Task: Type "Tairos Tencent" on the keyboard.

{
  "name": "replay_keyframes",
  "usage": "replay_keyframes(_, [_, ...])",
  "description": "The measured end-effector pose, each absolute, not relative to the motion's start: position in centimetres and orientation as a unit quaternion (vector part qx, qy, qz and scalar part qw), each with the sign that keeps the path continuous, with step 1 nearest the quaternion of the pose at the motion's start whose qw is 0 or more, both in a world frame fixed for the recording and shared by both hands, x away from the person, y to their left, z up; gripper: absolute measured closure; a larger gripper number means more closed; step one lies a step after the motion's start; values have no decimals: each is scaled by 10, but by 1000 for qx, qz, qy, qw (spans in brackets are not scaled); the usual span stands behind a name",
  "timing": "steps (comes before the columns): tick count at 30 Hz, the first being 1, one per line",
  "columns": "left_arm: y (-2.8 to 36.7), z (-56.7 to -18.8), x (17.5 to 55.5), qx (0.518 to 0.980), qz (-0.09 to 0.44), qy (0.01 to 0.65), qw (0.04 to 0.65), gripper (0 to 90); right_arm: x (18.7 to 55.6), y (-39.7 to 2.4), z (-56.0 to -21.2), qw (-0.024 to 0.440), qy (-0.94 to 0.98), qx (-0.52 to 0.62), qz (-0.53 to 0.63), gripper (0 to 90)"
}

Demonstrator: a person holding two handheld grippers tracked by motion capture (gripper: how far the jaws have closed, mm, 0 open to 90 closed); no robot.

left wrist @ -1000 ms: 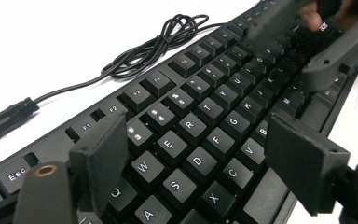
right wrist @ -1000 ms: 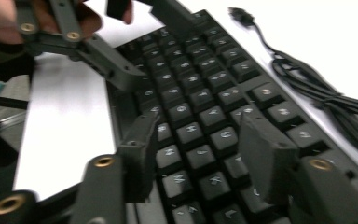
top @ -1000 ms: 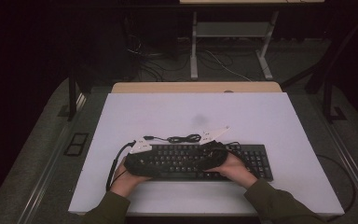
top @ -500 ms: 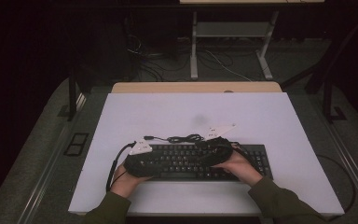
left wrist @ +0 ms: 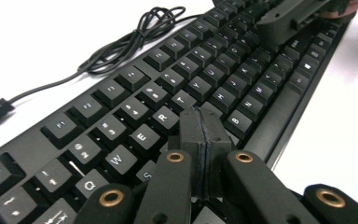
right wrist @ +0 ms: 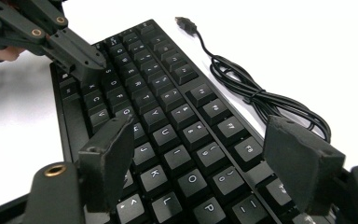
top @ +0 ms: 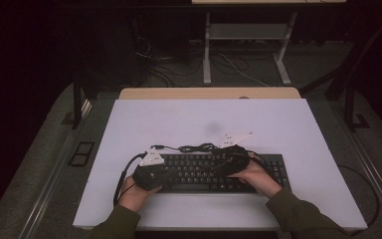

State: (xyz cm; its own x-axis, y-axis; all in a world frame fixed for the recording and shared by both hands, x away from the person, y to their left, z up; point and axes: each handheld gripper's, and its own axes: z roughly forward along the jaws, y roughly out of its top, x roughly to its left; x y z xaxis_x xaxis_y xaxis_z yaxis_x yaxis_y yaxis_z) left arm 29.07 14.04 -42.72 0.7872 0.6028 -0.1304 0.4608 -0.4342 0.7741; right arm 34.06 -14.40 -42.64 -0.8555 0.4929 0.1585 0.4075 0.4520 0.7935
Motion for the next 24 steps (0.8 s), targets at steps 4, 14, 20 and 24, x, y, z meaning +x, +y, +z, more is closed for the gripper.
replay_keyframes(4, [139,-429,291,846,78,314,425,887,342,-144,-427,50,851,265,452,242])
replay_keyframes(14, [137,-432,291,854,63,308,415,887,341,-144,-427,51,850,266,451,241])
replay_keyframes(20, [136,-434,291,858,57,305,409,887,342,-145,-427,53,850,265,452,241])
replay_keyframes(24, [136,-435,291,855,57,309,413,887,342,-145,-427,53,850,266,452,241])
